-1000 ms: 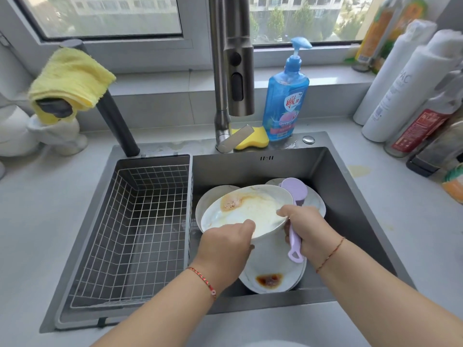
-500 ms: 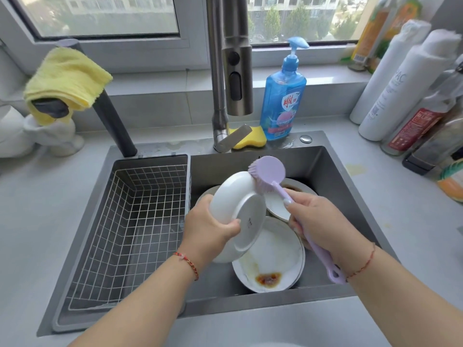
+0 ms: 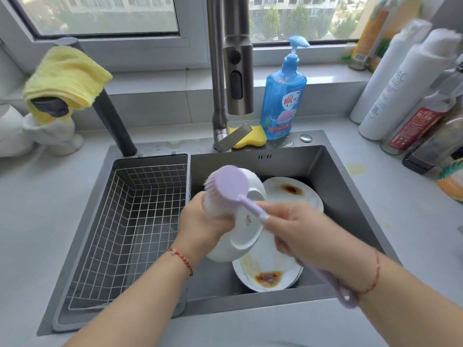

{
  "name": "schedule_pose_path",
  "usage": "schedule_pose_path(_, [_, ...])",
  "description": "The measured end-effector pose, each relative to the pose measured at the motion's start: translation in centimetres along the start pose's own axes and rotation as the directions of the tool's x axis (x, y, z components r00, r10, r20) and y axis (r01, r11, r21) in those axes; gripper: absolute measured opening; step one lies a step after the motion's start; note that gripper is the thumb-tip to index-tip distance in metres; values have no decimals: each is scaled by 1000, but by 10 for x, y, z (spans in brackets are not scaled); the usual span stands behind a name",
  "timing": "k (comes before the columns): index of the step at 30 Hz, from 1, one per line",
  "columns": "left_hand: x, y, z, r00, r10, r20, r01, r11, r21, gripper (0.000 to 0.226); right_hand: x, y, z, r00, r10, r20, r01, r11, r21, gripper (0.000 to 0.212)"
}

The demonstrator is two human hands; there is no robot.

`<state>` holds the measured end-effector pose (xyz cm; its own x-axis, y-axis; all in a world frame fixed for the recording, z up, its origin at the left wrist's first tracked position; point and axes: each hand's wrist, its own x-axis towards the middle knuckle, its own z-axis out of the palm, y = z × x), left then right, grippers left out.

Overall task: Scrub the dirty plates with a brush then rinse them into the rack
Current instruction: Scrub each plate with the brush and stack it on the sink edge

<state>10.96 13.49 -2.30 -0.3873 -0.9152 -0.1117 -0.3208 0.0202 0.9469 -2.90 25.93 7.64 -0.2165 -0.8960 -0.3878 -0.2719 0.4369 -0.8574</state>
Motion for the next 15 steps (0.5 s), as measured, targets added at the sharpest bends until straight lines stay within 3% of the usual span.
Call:
schedule_pose_path(3, [-1,0,1,1000,-2,5,3,998,-65,47,1,-3,6,998,-56,12,57,994,-97,37])
schedule_pose_path(6, [-4,-2,-5,1000,29,-4,-28,998,57,41,14,3,-19,976,61,-210,-77,995,-70,27])
schedule_pose_path(8, [-5,0,-7,999,52,-6,-51,997,61,38,17,6,-29,957,144,-252,-165,984,-61,29])
schedule_pose_path(12, [-2,0,-5,999,30,16,-31,998,51,39,4,-2,-9,994,24,-105,-33,996,-80,29])
schedule_pose_path(15, [-1,-4,0,999,17,29,-14,995,-95,48,-5,-6,14,996,-75,55,84,979,-186,38])
